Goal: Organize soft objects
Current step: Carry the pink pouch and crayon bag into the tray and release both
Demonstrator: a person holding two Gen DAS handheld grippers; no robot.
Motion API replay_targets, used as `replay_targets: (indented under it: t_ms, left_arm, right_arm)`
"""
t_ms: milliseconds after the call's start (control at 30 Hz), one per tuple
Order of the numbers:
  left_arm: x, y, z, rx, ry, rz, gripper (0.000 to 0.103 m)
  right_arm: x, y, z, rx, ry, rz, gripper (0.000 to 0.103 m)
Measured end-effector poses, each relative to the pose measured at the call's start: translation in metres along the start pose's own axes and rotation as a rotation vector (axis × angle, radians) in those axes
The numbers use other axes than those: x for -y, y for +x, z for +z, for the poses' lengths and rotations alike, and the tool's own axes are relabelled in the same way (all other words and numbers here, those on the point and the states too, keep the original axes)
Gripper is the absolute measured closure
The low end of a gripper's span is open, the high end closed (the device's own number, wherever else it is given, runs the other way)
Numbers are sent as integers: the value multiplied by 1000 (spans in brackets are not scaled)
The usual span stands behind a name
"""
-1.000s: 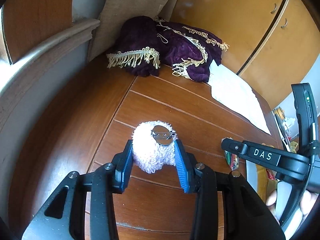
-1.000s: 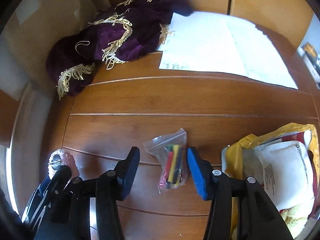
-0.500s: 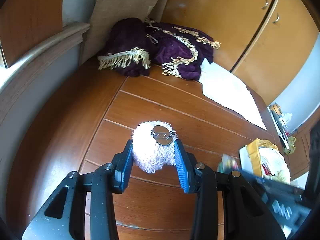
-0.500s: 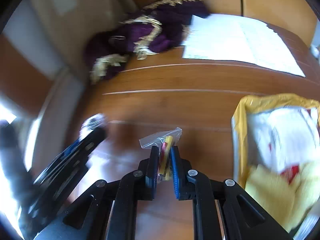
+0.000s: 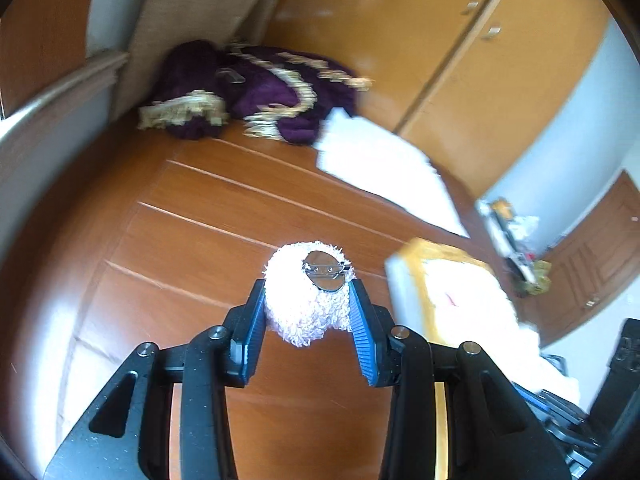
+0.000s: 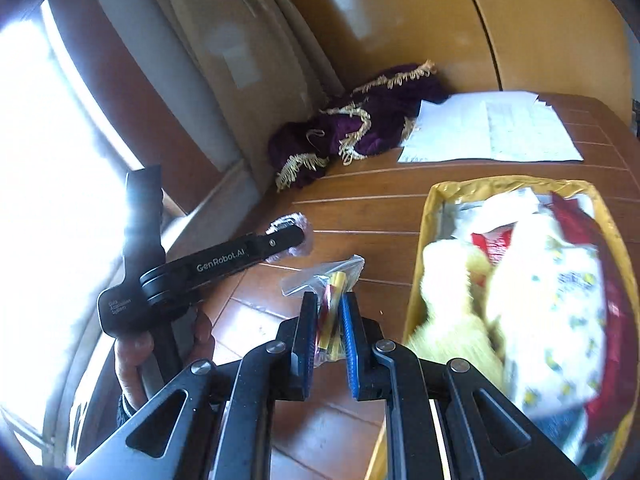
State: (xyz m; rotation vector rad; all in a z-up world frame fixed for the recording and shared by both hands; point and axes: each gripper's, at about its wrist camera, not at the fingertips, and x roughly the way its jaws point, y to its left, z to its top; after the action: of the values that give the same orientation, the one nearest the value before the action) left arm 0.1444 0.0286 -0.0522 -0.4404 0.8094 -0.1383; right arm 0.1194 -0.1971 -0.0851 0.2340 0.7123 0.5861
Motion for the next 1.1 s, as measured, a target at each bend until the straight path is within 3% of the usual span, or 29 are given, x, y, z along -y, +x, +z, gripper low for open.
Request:
replay_targets:
  t_ms: [200, 367, 700, 1100]
  left_arm:
    - [64, -30, -33, -3, 82, -191, 66]
    - [99, -32, -57, -40, 159, -247, 66]
    - [123, -27, -97, -117, 253, -276, 66]
    - [134, -23, -114, -141, 310, -249, 66]
  right_arm:
    - [24, -65, -28, 95, -6, 5, 90]
    - [52, -98, -35, 128, 26, -34, 90]
    - [71, -103, -72, 77, 47, -126, 89]
    - [68, -104, -81, 80, 6, -234, 86]
